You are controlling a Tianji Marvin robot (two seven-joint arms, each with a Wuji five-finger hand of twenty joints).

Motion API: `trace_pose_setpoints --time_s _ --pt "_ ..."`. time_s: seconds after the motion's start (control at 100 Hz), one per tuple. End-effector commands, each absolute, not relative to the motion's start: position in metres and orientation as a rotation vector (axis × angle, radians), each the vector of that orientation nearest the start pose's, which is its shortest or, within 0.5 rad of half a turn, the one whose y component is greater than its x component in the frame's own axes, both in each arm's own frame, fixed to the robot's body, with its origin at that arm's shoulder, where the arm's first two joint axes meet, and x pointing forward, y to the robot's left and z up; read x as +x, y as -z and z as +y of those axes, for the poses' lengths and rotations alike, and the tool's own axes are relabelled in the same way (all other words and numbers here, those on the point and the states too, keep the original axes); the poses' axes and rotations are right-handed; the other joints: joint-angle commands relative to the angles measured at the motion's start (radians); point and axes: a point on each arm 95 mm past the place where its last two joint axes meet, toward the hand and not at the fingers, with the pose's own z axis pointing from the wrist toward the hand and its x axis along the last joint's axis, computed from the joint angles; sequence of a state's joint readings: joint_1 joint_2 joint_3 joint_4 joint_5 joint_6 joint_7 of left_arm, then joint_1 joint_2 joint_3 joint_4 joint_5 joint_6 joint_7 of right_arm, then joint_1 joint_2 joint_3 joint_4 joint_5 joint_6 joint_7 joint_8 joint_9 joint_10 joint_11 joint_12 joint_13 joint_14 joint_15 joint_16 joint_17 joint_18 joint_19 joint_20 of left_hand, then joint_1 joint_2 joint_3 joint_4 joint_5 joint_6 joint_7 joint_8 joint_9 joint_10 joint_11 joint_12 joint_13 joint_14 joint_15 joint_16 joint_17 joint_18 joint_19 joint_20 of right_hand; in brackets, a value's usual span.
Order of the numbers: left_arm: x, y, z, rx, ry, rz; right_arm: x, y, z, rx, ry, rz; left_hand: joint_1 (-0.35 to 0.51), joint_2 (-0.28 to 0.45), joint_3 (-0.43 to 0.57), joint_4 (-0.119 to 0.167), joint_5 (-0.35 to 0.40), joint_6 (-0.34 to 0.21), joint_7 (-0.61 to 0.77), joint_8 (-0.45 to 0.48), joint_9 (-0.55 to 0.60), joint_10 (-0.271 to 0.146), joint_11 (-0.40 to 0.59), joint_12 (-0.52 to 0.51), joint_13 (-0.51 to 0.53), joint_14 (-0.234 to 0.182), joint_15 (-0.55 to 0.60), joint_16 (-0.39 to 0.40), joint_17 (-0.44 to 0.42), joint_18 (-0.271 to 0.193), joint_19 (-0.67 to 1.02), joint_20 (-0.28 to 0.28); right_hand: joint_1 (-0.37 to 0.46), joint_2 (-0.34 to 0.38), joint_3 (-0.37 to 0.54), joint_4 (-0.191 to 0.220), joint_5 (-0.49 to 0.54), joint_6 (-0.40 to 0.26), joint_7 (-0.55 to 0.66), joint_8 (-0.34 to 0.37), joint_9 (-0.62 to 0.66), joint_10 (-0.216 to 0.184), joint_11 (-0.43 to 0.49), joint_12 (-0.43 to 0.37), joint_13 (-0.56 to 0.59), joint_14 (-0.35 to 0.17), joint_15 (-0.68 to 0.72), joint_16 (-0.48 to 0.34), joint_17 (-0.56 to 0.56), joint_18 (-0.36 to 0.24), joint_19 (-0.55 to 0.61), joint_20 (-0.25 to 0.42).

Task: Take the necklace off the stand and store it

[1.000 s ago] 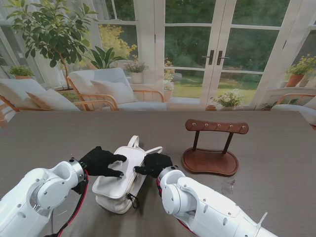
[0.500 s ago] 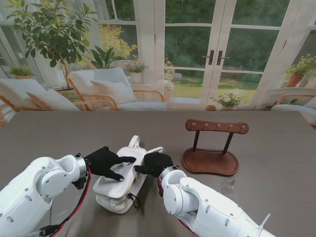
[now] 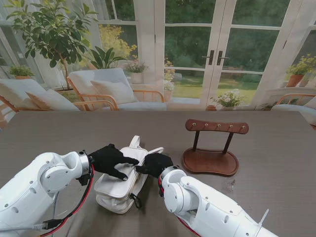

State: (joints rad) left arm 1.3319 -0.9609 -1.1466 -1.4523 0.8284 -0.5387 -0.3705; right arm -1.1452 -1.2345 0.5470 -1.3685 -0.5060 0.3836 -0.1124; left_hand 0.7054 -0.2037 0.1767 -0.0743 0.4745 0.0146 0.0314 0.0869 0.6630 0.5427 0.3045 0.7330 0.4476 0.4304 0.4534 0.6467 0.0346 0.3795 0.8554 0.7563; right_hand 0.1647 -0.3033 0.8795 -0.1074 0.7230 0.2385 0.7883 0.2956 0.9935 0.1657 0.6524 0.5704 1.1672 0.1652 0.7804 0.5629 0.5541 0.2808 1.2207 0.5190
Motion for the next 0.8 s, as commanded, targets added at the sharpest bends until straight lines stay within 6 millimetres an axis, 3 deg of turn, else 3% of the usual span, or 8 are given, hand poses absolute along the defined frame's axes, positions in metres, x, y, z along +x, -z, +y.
trace_pose_setpoints --time_s 0.0,0.13,0.27,0.46,0.64,0.79 --pt "0.424 0.328 0.002 -0.984 1.511 2.266 0.410 0.358 0.186 1.554 -1.559 1.627 0.002 0.005 0.003 0.026 0.131 -0.087 0.130 0.076 -0.011 -0.259 -0.064 -0.030 0.018 -0.065 -0.025 -0.014 0.009 -0.104 -0.017 -0.001 0.012 0.016 0.104 -0.014 -0.047 -0.092 -0.045 -0.018 -0.033 -0.037 0.014 -0.012 0.021 -0.016 0.022 0.007 0.040 -0.020 0.046 0.019" --pt "0.427 0.333 -0.001 -0.986 1.457 2.297 0.410 0.356 0.184 1.556 -1.570 1.625 -0.009 0.028 -0.017 0.026 0.232 -0.075 0.171 0.132 0.014 -0.261 -0.027 0.012 0.012 -0.067 -0.022 -0.012 0.004 -0.090 -0.030 -0.008 -0.012 0.003 0.099 -0.013 -0.039 -0.110 -0.038 -0.017 -0.036 -0.037 0.015 -0.013 0.018 -0.025 0.021 0.006 0.042 -0.025 0.048 0.020" --pt "0.427 0.344 -0.004 -0.989 1.365 2.322 0.409 0.352 0.177 1.536 -1.584 1.613 -0.011 0.040 -0.059 0.032 0.275 -0.047 0.179 0.170 0.022 -0.267 0.015 0.068 0.018 -0.068 0.005 0.010 0.006 -0.085 -0.034 -0.008 -0.057 -0.021 0.090 -0.001 -0.035 -0.143 -0.036 -0.012 -0.056 -0.035 -0.026 -0.040 -0.032 -0.010 -0.075 -0.031 0.016 -0.013 0.002 0.001" --pt "0.423 0.354 -0.002 -0.980 1.289 2.327 0.400 0.342 0.161 1.536 -1.595 1.519 -0.010 0.042 -0.075 0.034 0.348 -0.023 0.215 0.202 0.037 -0.269 0.033 0.080 0.029 -0.068 0.015 0.015 0.015 -0.086 -0.026 -0.004 -0.059 -0.048 0.051 0.000 -0.020 -0.155 -0.031 -0.002 -0.061 -0.018 -0.082 -0.085 -0.063 0.025 -0.191 -0.068 -0.006 0.011 -0.053 -0.020" --pt "0.417 0.360 0.003 -0.970 1.233 2.333 0.376 0.337 0.143 1.561 -1.626 1.350 -0.007 0.045 -0.085 0.037 0.383 -0.002 0.232 0.225 0.050 -0.273 0.047 0.083 0.039 -0.071 0.020 0.015 0.026 -0.090 -0.014 -0.003 -0.008 -0.145 0.057 0.005 0.040 -0.174 0.071 0.080 -0.021 -0.043 0.019 -0.016 -0.023 0.010 -0.135 -0.031 0.015 0.008 -0.036 -0.014" --pt "0.411 0.362 0.011 -0.997 1.191 2.333 0.354 0.346 0.135 1.560 -1.680 1.333 -0.005 0.048 -0.091 0.038 0.378 0.000 0.226 0.233 0.043 -0.273 0.047 0.080 0.035 -0.072 0.018 0.012 0.022 -0.092 -0.012 -0.008 0.027 -0.235 0.052 -0.004 -0.017 -0.170 0.044 0.083 -0.064 -0.049 0.011 -0.008 -0.074 0.004 -0.141 -0.028 -0.013 0.002 -0.044 -0.015"
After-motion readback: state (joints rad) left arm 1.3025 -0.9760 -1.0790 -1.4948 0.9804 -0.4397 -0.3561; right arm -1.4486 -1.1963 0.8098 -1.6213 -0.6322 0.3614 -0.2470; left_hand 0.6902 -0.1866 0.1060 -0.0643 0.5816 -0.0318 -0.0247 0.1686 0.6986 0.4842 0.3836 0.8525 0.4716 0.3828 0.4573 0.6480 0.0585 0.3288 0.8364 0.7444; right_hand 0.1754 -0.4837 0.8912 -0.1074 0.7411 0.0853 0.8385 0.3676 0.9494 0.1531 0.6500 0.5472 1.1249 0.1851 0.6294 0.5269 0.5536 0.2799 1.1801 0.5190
